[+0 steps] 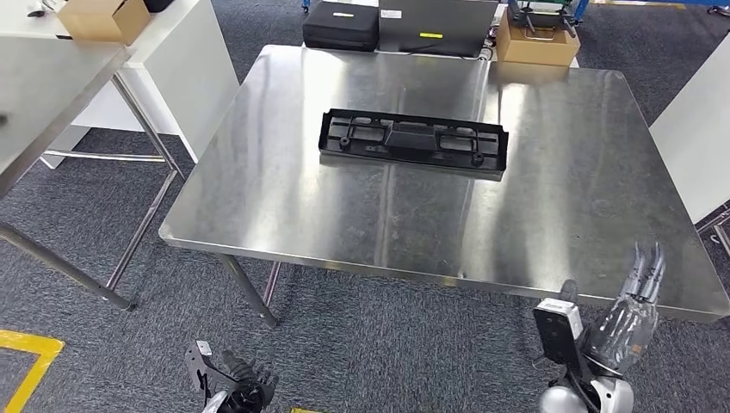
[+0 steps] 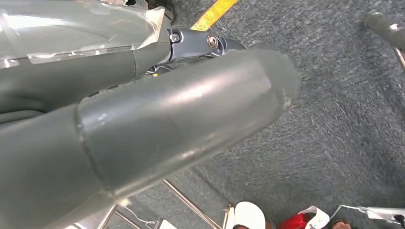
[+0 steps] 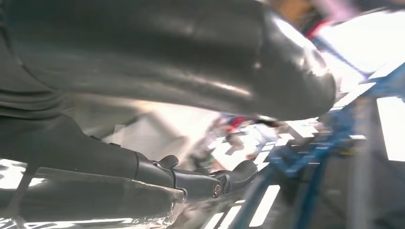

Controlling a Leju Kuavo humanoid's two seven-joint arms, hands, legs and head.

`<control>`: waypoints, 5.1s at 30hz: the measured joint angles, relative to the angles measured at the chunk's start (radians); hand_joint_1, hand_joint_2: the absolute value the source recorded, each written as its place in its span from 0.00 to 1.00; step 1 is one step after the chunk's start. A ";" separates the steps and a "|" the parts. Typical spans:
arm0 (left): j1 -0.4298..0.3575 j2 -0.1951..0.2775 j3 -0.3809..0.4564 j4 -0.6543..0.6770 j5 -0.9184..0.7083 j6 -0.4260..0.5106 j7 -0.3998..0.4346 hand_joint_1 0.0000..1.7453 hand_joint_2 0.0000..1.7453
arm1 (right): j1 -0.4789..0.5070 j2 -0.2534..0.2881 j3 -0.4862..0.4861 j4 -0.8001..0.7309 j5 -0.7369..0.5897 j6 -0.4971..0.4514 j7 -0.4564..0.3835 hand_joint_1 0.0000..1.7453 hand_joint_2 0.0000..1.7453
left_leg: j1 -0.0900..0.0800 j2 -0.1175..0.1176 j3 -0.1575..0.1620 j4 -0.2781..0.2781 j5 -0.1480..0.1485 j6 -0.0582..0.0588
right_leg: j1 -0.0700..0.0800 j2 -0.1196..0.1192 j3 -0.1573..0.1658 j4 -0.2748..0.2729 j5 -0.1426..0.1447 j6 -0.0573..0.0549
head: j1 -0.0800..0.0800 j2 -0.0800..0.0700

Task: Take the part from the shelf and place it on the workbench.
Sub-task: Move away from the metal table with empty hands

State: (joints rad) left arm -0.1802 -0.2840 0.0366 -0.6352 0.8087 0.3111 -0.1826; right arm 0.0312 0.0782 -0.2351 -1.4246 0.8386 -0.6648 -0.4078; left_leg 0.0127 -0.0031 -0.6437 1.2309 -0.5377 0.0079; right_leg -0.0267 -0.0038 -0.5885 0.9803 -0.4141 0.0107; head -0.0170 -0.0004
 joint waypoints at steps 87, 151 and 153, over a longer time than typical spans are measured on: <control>0.032 0.027 -0.244 -0.024 0.126 0.064 0.019 0.00 0.00 | -0.112 0.035 -0.529 1.235 0.569 0.537 0.657 0.00 0.00 | -0.010 0.003 -0.082 -0.105 0.050 -0.002 | 0.005 -0.002 0.097 -0.023 -0.070 -0.011 | 0.009 0.000; -0.037 -0.005 -0.303 0.022 0.221 0.156 -0.018 0.00 0.00 | -0.098 0.014 -0.425 1.238 0.697 0.589 0.631 0.00 0.00 | 0.000 0.003 -0.118 0.019 0.008 -0.020 | 0.009 -0.015 0.120 -0.030 -0.090 -0.026 | 0.004 0.000; -0.037 -0.005 -0.303 0.022 0.221 0.157 -0.019 0.00 0.00 | -0.098 0.014 -0.425 1.238 0.697 0.589 0.631 0.00 0.00 | 0.000 0.003 -0.120 0.025 0.006 -0.020 | 0.009 -0.015 0.120 -0.030 -0.090 -0.025 | 0.003 0.000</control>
State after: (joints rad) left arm -0.2173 -0.2892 -0.2667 -0.6134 1.0300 0.4678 -0.2011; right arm -0.0664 0.0921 -0.6602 -0.1865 1.5358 -0.0755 0.2235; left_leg 0.0123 -0.0005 -0.7641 1.2560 -0.5314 -0.0125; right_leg -0.0178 -0.0193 -0.4689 0.9505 -0.5041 -0.0148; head -0.0135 -0.0004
